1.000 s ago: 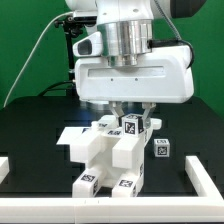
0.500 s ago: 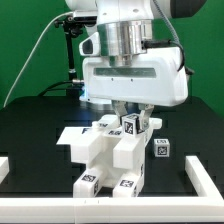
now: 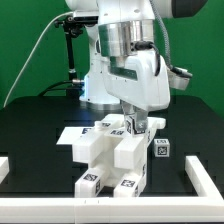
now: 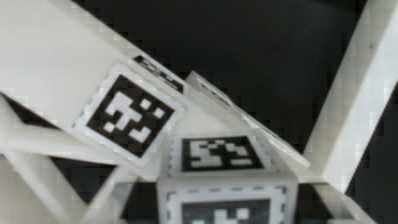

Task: Assemble chair

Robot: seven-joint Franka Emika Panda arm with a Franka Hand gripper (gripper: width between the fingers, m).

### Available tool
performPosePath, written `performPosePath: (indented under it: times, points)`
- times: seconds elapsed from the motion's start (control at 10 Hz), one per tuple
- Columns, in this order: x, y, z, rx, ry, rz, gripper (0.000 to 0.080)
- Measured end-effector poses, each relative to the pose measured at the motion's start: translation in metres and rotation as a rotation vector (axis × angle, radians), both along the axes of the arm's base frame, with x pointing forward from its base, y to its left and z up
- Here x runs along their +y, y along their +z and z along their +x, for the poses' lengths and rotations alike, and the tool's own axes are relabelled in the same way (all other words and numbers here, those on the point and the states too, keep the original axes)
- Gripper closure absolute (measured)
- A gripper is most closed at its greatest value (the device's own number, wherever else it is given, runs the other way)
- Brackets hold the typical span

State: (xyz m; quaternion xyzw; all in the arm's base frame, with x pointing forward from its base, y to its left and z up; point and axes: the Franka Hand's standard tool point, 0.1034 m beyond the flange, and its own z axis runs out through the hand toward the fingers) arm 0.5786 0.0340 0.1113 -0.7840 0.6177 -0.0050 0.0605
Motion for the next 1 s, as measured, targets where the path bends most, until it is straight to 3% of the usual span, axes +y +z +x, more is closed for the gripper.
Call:
performPosePath:
  times: [0.5, 0.7, 0.8, 0.9, 1.0]
  points:
    - [0.0033, -0.0005, 0.0000, 0.032, -0.368, 0.048, 0.0515]
    - [0.0035, -0.0006, -0.0001, 0.030, -0.348, 0.046, 0.0515]
    - [0.0036, -0.0007, -0.0001, 0.028, -0.326, 0.045, 0.0451]
    - [0.0036, -0.0006, -0.0001, 0.028, -0.315, 0.044, 0.0265]
    - [0.0021, 0.0021, 0.0022, 0.018, -0.079, 0.011, 0.0186]
